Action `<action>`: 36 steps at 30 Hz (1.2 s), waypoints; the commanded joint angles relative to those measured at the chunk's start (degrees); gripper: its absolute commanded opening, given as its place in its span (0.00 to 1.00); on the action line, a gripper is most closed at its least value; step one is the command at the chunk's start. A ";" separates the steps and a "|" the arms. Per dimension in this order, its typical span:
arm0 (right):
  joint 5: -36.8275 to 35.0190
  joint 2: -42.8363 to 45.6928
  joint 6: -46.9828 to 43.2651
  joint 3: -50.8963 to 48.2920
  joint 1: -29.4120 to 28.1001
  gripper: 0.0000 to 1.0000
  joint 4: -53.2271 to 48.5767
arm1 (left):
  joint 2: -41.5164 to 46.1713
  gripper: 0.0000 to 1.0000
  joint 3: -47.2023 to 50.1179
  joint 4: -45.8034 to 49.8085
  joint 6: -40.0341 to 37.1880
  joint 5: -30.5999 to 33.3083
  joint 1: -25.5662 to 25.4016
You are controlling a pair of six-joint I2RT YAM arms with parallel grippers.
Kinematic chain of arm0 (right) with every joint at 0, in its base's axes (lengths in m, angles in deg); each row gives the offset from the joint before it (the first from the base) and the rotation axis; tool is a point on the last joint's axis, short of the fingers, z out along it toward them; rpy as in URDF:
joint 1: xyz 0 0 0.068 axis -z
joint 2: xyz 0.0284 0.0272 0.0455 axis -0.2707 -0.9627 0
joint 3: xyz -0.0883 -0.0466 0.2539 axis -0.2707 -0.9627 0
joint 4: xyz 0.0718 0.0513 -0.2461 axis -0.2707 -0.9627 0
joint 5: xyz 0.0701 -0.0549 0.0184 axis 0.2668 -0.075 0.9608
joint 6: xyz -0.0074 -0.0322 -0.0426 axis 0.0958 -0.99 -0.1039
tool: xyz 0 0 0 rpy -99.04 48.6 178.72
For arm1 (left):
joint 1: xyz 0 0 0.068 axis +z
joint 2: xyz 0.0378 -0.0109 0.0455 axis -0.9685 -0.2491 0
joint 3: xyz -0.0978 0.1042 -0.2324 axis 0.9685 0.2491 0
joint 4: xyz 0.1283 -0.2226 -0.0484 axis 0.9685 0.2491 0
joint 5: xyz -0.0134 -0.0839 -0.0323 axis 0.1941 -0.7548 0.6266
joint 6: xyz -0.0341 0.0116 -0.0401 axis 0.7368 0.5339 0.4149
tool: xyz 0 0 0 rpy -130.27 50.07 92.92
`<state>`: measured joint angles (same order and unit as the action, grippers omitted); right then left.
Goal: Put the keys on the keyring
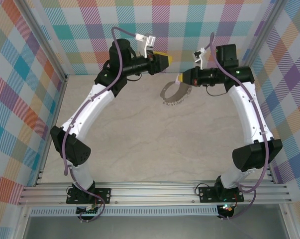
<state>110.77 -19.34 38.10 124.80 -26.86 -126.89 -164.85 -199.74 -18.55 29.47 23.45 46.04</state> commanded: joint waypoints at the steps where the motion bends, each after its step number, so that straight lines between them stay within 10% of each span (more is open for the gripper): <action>1: -0.07 2.38 1.99 -4.74 0.26 0.00 5.83 | 4.74 0.46 2.68 -0.72 -0.33 5.09 1.37; 11: -3.01 -3.03 6.31 -12.37 0.26 0.00 14.98 | 8.37 0.48 8.58 0.43 0.64 9.70 2.40; 25: -3.68 -21.25 5.30 3.48 0.26 0.00 11.95 | 13.76 0.49 14.76 1.74 1.14 12.28 3.08; 36: -4.98 -20.10 10.93 -13.89 -3.04 0.00 23.14 | 15.93 0.50 17.86 1.42 1.67 13.21 3.24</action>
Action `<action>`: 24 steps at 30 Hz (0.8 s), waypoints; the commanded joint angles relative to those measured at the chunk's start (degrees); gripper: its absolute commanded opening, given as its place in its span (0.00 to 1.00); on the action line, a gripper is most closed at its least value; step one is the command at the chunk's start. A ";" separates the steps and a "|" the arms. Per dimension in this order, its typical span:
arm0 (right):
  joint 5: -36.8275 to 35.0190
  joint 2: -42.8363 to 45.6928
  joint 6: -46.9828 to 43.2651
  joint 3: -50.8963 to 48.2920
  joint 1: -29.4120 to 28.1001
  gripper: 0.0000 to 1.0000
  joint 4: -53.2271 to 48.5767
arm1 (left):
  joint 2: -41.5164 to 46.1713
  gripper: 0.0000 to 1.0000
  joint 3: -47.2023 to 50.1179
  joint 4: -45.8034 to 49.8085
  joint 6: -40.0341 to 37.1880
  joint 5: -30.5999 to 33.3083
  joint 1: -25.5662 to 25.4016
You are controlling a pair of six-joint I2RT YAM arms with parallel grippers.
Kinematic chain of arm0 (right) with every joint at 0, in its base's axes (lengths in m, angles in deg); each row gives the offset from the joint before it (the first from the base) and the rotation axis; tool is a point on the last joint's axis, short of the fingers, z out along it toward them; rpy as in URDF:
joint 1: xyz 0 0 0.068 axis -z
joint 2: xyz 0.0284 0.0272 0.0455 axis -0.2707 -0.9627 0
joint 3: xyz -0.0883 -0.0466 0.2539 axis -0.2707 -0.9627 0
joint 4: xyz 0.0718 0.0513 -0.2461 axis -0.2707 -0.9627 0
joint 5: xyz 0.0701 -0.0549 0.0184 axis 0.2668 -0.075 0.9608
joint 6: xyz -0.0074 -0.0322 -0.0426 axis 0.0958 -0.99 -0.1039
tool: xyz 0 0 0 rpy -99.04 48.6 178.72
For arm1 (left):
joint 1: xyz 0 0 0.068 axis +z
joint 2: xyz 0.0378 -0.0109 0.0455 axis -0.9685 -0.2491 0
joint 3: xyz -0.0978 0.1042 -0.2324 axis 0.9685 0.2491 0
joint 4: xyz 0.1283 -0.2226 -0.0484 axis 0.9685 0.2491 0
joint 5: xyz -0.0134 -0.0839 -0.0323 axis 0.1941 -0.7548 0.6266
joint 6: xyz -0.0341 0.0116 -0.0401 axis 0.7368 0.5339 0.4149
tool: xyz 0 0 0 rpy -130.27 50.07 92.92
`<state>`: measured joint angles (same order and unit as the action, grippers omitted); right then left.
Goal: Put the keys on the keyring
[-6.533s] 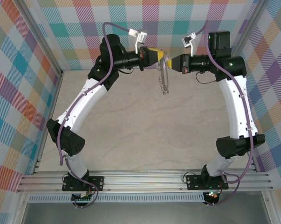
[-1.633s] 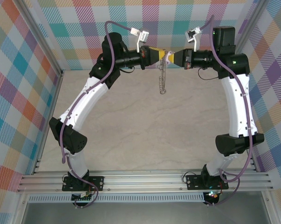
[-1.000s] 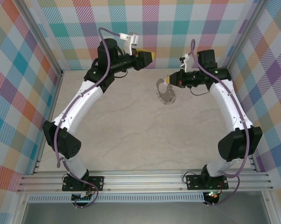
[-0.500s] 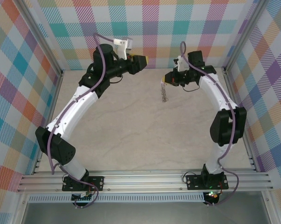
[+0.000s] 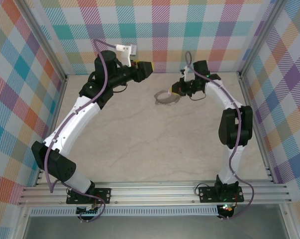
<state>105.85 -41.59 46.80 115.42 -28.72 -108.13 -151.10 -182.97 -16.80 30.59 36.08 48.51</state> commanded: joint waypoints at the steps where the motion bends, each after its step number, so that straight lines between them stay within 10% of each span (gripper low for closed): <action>1: -0.39 2.59 2.71 -6.30 -1.38 0.00 5.28 | 2.24 0.50 1.34 -0.44 0.65 0.65 0.70; 24: -4.12 11.70 7.79 -31.83 -7.21 0.00 14.31 | 4.61 0.51 6.62 -3.33 2.97 -0.96 0.71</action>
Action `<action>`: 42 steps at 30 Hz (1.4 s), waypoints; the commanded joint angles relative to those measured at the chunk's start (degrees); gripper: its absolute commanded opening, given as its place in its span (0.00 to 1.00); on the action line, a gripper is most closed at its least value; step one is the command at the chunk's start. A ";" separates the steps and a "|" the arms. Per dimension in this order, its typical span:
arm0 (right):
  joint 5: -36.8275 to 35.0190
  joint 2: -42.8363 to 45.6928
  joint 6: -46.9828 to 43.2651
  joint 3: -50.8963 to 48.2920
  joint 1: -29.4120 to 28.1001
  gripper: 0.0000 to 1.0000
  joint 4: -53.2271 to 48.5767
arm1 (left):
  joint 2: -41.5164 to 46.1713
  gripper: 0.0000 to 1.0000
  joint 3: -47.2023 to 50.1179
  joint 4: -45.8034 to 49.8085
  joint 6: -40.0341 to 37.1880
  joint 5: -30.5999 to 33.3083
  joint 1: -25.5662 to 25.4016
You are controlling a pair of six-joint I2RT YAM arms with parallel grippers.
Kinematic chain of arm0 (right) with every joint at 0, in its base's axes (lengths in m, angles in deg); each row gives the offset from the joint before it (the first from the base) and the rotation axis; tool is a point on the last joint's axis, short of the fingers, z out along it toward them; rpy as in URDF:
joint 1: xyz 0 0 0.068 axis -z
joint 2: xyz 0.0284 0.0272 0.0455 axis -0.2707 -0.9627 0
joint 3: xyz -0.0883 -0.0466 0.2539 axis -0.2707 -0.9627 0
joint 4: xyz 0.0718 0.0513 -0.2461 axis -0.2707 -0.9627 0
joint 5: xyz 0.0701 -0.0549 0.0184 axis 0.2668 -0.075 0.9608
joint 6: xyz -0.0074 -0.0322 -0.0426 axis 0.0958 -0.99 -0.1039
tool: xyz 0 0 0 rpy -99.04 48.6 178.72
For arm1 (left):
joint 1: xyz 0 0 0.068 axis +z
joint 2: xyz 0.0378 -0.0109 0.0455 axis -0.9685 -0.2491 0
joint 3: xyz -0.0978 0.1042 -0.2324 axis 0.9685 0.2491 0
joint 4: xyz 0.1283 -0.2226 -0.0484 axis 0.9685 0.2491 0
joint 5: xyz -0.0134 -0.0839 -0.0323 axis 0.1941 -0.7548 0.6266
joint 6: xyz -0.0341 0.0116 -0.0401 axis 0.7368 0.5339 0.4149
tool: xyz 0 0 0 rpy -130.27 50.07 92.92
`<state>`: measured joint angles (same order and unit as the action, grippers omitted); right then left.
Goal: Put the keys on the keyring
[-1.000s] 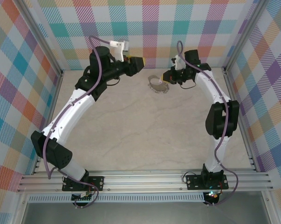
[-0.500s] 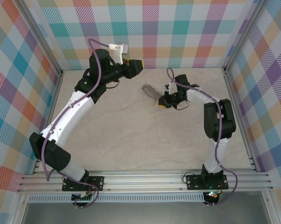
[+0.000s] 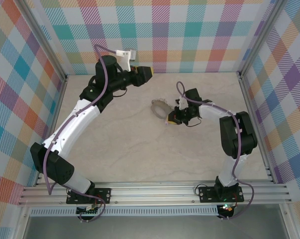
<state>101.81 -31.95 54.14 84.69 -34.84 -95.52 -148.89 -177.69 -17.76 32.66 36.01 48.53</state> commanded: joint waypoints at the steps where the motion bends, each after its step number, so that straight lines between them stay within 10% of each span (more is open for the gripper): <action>1: -0.07 2.13 0.40 -1.51 -1.52 0.00 1.69 | 2.62 0.50 1.75 -2.67 0.88 -0.98 0.68; 5: 0.17 2.39 0.16 -3.02 -3.24 0.03 1.39 | 3.53 0.51 3.71 -3.68 1.67 -0.96 0.68; 21: -0.56 23.46 -3.19 -3.31 -3.65 0.98 -10.87 | 12.43 0.78 13.02 -4.07 4.45 4.26 0.25; 25: -5.33 28.70 -4.51 -1.79 0.25 1.00 -14.06 | 17.73 0.99 18.02 -3.91 0.82 11.29 0.01; 32: -27.96 36.18 -7.45 -5.18 9.73 1.00 -11.43 | 25.87 1.00 28.81 -2.46 -15.38 26.60 -0.35; 36: -44.73 41.71 -12.80 -17.46 13.66 1.00 4.66 | 28.51 1.00 37.73 -6.87 -22.19 36.05 0.49; 42: -49.51 38.88 -17.59 -29.33 17.93 1.00 22.00 | 28.73 1.00 52.04 -20.55 -22.68 39.71 7.97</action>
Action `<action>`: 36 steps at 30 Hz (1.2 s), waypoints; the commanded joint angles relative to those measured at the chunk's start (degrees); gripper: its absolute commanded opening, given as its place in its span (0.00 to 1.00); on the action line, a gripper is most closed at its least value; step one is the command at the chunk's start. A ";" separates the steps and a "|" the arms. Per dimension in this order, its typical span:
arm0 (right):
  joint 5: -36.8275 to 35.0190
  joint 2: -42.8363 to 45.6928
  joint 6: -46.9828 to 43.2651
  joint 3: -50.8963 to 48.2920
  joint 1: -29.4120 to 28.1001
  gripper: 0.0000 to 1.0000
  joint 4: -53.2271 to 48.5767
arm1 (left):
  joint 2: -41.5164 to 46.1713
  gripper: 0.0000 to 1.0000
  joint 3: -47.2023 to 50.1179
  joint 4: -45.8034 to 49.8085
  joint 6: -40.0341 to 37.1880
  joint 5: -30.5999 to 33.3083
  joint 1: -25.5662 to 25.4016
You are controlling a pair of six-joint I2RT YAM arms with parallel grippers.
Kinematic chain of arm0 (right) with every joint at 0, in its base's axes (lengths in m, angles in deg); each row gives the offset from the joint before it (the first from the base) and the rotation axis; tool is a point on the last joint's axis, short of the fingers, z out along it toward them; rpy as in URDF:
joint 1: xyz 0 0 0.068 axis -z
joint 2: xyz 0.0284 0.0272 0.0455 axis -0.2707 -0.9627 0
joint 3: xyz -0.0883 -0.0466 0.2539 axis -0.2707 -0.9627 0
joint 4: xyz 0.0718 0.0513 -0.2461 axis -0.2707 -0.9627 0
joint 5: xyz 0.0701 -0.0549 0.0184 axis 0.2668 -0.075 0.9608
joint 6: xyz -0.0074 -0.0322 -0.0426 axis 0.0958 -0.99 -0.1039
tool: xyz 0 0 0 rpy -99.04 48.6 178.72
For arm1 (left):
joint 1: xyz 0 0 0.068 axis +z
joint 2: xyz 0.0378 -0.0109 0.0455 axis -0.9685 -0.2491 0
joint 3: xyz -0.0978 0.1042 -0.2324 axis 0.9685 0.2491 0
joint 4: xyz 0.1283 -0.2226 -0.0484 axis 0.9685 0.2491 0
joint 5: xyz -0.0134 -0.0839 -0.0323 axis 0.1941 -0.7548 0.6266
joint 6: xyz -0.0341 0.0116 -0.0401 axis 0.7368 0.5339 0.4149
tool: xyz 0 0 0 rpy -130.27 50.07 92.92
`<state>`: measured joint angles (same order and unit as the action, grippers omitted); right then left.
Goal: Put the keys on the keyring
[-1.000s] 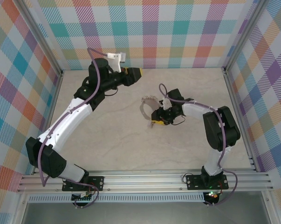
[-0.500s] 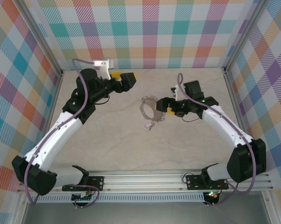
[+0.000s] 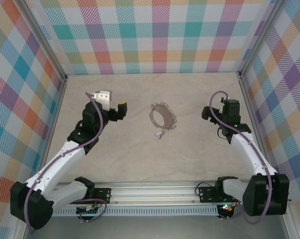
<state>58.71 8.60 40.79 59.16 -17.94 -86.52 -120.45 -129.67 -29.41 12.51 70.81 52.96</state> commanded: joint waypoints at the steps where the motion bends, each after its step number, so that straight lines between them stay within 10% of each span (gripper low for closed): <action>1: -6.47 -2.40 -4.63 -5.68 1.13 1.00 16.60 | -0.16 1.00 5.44 -10.35 -1.91 4.24 5.08; 19: 6.24 -22.04 -13.66 -21.87 1.07 1.00 64.49 | -22.10 1.00 21.94 -41.31 -2.18 -2.78 15.14; 36: 8.39 -22.40 -13.73 -18.78 1.63 1.00 59.32 | -31.22 1.00 18.40 -42.34 -0.52 -10.94 19.53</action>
<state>65.72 -14.37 28.13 39.73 -16.59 -29.56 -151.73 -110.43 -70.11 11.53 61.28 71.98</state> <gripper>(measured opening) 0.996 0.999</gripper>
